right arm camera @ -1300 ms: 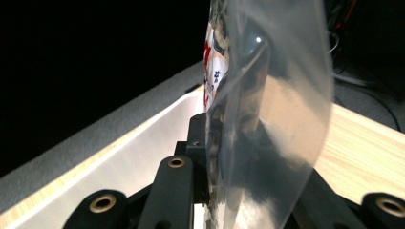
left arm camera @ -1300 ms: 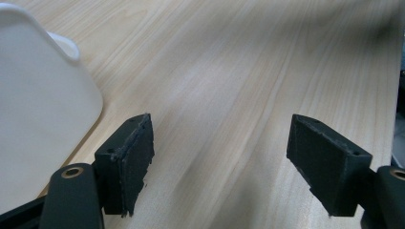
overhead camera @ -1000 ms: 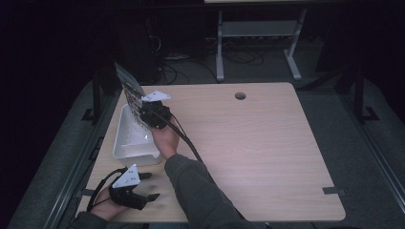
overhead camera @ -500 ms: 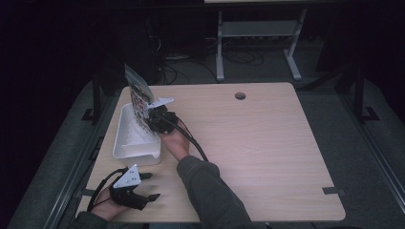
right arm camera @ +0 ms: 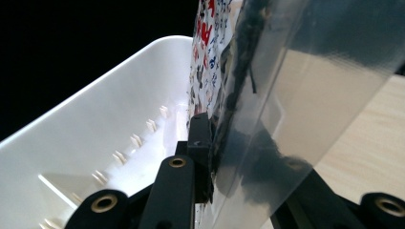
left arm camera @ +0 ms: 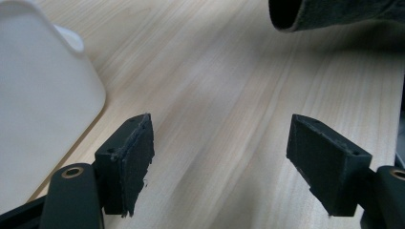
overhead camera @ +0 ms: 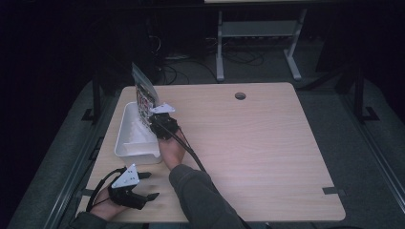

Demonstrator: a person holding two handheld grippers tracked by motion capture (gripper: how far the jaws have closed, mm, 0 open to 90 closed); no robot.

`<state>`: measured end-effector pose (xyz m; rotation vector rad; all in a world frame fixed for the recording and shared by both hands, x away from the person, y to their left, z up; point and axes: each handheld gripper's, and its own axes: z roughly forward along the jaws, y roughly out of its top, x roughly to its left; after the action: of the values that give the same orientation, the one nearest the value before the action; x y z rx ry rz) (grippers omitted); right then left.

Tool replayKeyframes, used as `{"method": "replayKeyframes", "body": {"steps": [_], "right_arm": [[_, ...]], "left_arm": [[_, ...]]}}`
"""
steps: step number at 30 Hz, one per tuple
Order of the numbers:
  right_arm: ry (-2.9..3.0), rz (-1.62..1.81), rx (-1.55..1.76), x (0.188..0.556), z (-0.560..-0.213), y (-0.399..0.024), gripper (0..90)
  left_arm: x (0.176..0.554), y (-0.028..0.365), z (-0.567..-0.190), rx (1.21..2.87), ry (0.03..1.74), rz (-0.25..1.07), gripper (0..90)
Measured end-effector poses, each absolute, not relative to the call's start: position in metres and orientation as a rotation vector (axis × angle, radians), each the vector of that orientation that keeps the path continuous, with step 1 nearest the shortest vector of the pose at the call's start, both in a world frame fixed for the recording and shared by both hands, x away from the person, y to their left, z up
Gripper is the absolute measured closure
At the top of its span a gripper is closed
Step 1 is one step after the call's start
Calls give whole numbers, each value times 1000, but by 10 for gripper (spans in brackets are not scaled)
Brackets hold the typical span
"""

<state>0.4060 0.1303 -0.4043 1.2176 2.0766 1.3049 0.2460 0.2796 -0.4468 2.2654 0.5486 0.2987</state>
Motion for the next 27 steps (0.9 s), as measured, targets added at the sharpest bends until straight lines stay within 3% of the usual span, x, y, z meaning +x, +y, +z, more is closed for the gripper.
{"method": "replayKeyframes", "body": {"steps": [17,27], "right_arm": [[1970,1396,1445,392,-413,131,764],[2026,1354,1346,389,-411,138,732]], "left_arm": [[247,281,-447,2263,560,305,238],[247,281,-447,2265,555,305,238]]}}
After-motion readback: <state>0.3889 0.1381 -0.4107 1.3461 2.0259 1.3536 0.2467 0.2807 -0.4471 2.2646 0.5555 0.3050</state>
